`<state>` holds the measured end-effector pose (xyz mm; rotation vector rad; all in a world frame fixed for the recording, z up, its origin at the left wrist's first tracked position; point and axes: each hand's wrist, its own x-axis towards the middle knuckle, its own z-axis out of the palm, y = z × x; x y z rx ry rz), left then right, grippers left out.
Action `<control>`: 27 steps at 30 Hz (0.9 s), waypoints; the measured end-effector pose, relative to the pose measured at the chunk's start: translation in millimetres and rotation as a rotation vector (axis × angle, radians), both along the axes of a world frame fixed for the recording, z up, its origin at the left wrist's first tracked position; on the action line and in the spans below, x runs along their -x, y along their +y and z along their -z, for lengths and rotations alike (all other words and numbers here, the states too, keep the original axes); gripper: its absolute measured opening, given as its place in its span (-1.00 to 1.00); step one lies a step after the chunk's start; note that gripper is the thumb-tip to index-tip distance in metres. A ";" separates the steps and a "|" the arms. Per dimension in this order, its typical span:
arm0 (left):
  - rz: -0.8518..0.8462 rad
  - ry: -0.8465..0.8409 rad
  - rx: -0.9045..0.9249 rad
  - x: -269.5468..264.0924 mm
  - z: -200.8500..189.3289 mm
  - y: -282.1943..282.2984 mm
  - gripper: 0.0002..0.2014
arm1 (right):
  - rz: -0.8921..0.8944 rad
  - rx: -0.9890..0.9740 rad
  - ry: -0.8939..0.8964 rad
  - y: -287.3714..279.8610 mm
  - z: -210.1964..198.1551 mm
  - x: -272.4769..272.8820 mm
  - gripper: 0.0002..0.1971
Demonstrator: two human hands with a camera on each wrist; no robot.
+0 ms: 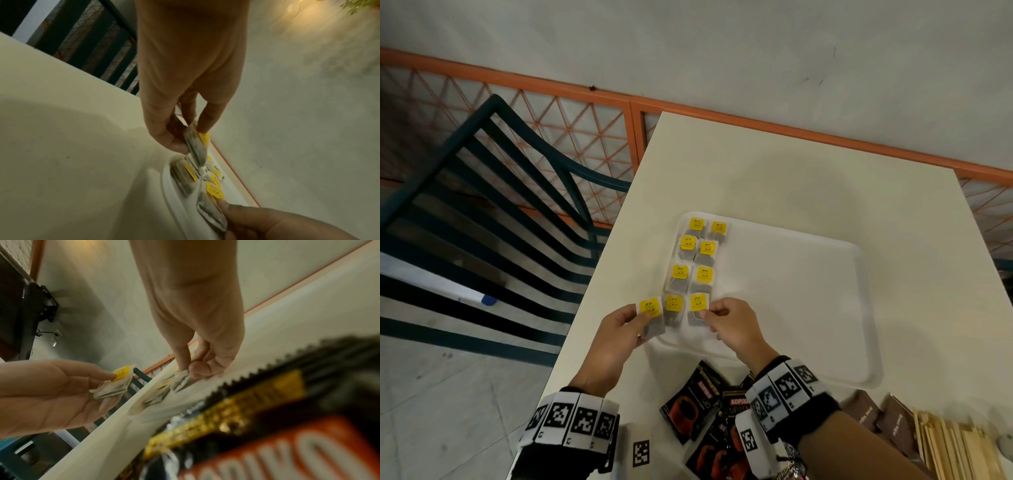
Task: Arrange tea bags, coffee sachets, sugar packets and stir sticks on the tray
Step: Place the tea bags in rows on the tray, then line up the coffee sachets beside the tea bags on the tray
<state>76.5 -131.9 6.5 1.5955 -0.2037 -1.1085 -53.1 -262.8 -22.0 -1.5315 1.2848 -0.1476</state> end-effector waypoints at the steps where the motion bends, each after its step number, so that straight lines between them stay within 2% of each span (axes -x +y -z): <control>1: 0.009 -0.006 0.001 0.4 0.0 0.5 -0.78 | -0.005 0.010 0.008 0.7 -0.3 -1.4 -0.87; 4: 0.039 -0.102 -0.030 2.4 0.4 0.7 -0.90 | 0.010 0.058 0.018 3.5 -1.3 -3.0 -0.80; 6: 0.058 -0.172 -0.060 3.6 2.3 -1.0 -0.88 | 0.009 0.087 0.035 5.4 -3.6 -2.2 -0.75; 10: 0.207 -0.346 -0.114 6.3 8.6 -8.0 -0.87 | -0.024 0.119 0.058 5.8 -10.7 4.8 -0.67; 20: 0.443 -0.672 -0.181 10.5 23.4 -22.2 -0.88 | -0.056 0.168 0.043 5.4 -30.7 45.5 -0.92; 23: 0.496 -0.844 -0.227 11.1 24.4 -21.9 -0.79 | -0.058 0.173 0.036 7.9 -35.0 58.3 -0.94; 27: 0.422 -0.957 -0.229 18.3 19.0 -13.2 -0.60 | -0.104 0.176 0.001 11.2 -45.9 82.3 -0.94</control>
